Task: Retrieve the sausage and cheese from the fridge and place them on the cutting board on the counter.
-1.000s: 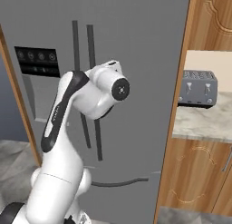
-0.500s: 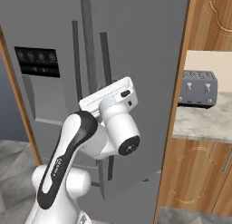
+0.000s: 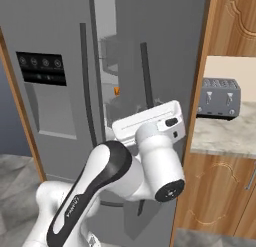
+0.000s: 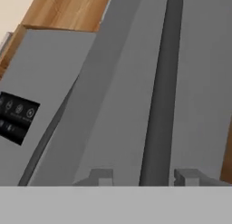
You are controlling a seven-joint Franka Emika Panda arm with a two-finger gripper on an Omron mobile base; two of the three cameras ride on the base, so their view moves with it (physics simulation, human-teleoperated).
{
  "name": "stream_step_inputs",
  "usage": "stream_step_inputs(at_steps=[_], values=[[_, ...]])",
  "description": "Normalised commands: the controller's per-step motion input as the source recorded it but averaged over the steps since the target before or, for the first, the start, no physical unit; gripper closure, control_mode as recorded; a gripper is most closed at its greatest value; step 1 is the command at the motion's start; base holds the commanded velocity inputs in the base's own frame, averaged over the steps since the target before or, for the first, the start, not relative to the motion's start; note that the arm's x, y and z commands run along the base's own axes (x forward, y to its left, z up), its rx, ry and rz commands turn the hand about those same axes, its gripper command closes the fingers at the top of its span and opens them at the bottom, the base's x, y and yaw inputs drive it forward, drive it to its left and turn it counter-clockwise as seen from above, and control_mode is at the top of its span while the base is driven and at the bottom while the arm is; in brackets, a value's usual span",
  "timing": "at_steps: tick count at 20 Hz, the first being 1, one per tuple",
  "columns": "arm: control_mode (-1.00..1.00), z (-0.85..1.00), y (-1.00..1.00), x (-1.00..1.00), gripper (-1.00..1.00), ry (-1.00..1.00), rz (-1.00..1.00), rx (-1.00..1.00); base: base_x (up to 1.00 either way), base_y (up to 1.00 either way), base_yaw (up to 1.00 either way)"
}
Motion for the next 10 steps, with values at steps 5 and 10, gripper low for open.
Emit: stream_step_inputs(at_steps=[5, 10], values=[[-1.00, -0.21, -0.19, -0.21, -1.00, 0.03, -0.02, 0.02, 0.00, 0.00, 0.00], [-1.00, -0.02, -0.08, -0.94, -1.00, -0.04, 0.02, 0.00, 0.00, 0.00, 0.00]])
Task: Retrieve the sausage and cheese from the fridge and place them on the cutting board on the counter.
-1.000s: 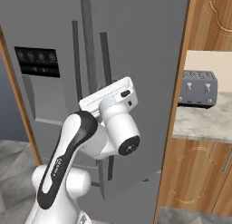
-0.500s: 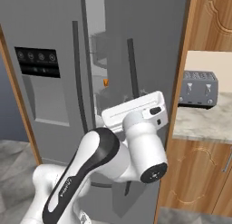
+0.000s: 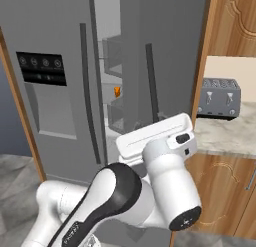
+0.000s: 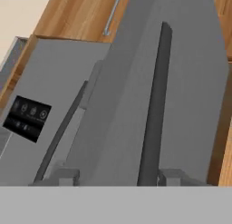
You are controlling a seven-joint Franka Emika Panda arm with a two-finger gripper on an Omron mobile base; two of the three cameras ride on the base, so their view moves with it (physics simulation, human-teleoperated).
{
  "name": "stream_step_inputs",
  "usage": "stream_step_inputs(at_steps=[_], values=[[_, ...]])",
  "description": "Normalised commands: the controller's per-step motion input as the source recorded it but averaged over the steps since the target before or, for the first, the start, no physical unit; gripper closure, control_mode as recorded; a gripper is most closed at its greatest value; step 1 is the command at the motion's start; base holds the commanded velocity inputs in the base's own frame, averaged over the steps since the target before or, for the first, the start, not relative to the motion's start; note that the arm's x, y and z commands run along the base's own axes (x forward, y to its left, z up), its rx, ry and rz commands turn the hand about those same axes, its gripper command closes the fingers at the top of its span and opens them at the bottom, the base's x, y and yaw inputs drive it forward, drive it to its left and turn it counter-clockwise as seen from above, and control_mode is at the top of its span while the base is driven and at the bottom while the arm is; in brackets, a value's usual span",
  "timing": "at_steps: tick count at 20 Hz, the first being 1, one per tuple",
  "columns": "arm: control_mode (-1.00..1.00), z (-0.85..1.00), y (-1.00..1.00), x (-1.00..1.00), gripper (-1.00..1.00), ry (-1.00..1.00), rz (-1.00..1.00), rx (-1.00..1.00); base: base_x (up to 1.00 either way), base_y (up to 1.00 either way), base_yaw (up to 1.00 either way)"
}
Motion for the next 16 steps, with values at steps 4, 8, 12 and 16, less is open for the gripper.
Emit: stream_step_inputs(at_steps=[4, 8, 12, 16], values=[[-1.00, 0.34, 0.75, -0.79, -1.00, -0.33, -0.10, -0.19, 0.00, 0.00, 0.00], [-1.00, -0.04, 1.00, 0.06, -1.00, -0.03, -0.40, -0.24, 0.00, 0.00, 0.00], [-1.00, -0.33, 0.64, 0.02, -1.00, 0.45, -0.56, -0.16, 0.00, 0.00, 0.00], [-1.00, -0.37, 0.58, 0.21, -1.00, 0.55, -0.54, -0.21, 0.00, 0.00, 0.00]])
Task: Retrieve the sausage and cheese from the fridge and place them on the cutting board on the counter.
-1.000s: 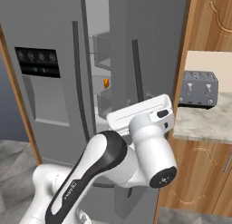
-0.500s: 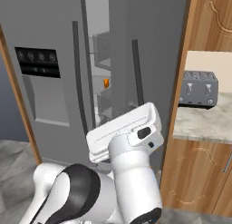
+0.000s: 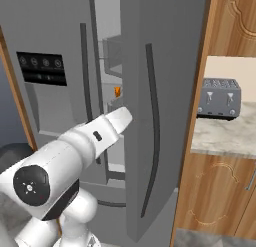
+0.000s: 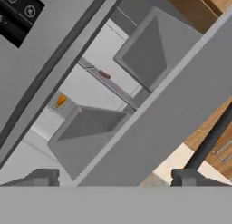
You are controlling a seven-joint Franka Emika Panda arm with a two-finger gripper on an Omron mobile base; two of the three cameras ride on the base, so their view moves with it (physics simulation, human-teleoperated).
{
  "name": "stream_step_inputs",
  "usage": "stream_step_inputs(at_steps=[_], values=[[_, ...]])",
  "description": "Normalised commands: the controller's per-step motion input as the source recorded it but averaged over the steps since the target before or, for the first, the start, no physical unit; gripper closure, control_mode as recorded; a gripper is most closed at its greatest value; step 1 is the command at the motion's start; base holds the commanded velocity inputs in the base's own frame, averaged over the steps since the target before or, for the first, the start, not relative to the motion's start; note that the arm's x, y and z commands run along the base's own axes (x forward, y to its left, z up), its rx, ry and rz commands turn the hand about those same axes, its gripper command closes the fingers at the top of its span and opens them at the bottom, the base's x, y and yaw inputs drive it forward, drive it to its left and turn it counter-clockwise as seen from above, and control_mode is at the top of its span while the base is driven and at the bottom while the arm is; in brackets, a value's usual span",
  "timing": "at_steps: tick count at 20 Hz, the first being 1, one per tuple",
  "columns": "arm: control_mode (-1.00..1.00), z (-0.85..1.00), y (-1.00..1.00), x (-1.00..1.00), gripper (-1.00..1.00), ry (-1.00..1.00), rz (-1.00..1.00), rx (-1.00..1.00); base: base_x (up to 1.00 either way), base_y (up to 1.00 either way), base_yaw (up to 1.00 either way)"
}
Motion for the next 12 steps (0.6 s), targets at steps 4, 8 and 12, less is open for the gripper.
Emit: stream_step_inputs(at_steps=[4, 8, 12], values=[[-1.00, -0.39, 0.58, 0.23, -1.00, 0.55, -0.54, -0.23, 0.00, 0.00, 0.00], [-1.00, -0.31, 0.63, 0.62, -1.00, 0.47, -0.44, -0.27, 0.00, 0.00, 0.00], [-1.00, -0.39, 0.41, 0.91, -1.00, 0.20, -0.28, -0.23, 0.00, 0.00, 0.00]])
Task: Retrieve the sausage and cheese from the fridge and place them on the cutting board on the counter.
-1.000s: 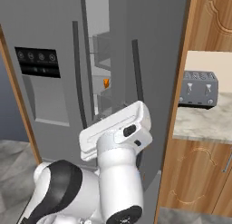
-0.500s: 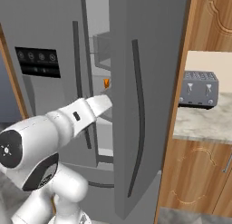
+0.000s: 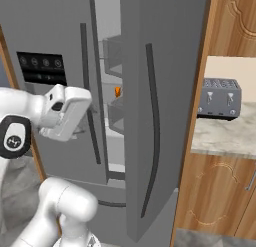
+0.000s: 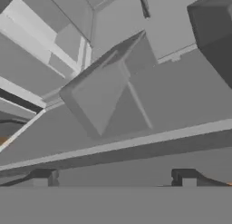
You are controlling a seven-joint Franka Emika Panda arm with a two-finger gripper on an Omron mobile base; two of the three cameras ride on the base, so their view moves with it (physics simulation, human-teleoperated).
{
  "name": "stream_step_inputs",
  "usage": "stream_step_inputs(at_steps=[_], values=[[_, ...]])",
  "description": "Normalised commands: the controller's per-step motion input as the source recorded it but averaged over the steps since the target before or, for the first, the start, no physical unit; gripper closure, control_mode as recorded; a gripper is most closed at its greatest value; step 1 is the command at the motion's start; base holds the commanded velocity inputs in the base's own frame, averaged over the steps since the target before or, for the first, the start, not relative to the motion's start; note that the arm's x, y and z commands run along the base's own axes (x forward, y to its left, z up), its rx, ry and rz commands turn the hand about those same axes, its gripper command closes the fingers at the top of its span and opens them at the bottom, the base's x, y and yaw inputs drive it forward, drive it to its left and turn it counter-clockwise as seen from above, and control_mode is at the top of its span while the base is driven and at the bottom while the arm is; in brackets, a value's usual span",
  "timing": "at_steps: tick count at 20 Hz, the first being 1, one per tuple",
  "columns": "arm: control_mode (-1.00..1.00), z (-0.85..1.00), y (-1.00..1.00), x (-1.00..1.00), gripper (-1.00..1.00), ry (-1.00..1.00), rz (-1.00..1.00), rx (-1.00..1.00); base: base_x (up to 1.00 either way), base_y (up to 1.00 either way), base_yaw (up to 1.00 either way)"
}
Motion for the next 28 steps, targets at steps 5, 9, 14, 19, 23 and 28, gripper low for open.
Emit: stream_step_inputs(at_steps=[5, 9, 14, 19, 23, 28], values=[[-1.00, -0.59, 0.17, 0.82, -1.00, 0.00, -0.23, -0.21, 0.00, 0.00, 0.00], [-1.00, -0.26, 0.01, 0.97, -1.00, 0.00, -0.23, -0.20, 0.00, 0.00, 0.00], [-1.00, -0.05, 0.10, 0.98, -1.00, 0.01, -0.16, -0.20, 0.00, 0.00, 0.00], [-1.00, 0.00, -0.49, 0.17, -1.00, 0.20, -0.15, -0.03, 0.00, 0.00, 0.00], [-1.00, 0.00, -0.88, -0.11, -1.00, 0.20, -0.16, 0.00, 0.00, 0.00, 0.00], [-1.00, 0.00, -0.96, -0.28, -1.00, 0.17, -0.15, 0.00, 0.00, 0.00, 0.00]])
